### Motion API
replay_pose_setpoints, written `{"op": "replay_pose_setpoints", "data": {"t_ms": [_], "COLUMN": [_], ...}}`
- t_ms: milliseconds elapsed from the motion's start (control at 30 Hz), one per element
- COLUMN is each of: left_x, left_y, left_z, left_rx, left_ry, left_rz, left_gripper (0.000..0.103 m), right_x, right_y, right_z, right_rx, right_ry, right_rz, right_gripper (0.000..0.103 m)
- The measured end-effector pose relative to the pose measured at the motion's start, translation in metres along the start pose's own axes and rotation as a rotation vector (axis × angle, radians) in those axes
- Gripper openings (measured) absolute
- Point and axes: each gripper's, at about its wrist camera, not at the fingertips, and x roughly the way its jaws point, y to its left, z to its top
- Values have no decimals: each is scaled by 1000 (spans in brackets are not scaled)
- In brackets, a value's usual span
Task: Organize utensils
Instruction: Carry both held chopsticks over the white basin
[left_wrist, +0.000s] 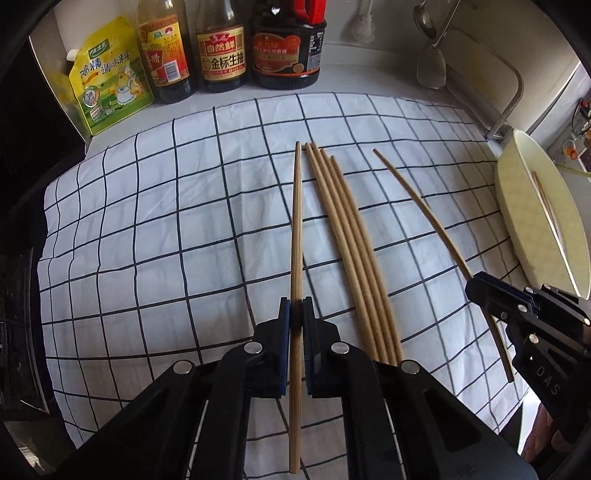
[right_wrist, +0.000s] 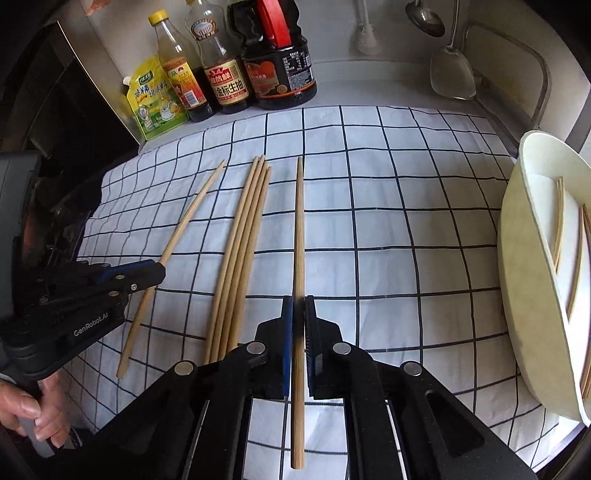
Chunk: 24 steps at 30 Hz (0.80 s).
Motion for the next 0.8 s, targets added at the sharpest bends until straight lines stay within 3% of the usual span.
{"op": "replay_pose_setpoints", "data": {"t_ms": [133, 400, 667, 800], "left_x": [-20, -45, -46, -29], "left_y": [-23, -112, -222, -269], "left_z": [15, 46, 78, 89], "left_rx": [29, 167, 332, 396], "left_ry": [-42, -112, -105, -87], "left_rz": [-36, -145, -283, -284], "left_gripper": [7, 7, 7, 7], "right_x": [-32, -102, -141, -145], "right_y": [-19, -97, -191, -225], "right_z": [-2, -10, -27, -30], "right_rx": [54, 182, 351, 402], "right_ry": [-40, -156, -219, -225], "right_rz": [16, -79, -198, -237], "right_gripper": [6, 6, 6, 6]}}
